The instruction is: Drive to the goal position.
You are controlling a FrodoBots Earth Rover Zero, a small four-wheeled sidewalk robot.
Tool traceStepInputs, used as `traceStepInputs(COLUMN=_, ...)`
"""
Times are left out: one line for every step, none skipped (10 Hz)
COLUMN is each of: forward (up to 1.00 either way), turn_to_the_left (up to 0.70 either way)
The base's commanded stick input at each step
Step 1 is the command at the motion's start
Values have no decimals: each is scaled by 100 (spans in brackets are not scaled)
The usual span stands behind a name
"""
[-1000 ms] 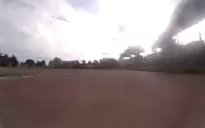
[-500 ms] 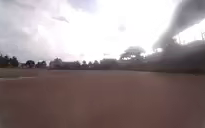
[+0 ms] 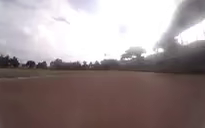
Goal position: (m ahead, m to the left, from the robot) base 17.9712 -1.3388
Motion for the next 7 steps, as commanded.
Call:
traceStepInputs(forward=70, turn_to_the_left=0)
traceStepInputs(forward=70, turn_to_the_left=0)
traceStepInputs(forward=70, turn_to_the_left=0)
traceStepInputs(forward=70, turn_to_the_left=0)
traceStepInputs(forward=70, turn_to_the_left=0)
traceStepInputs(forward=70, turn_to_the_left=0)
traceStepInputs(forward=70, turn_to_the_left=0)
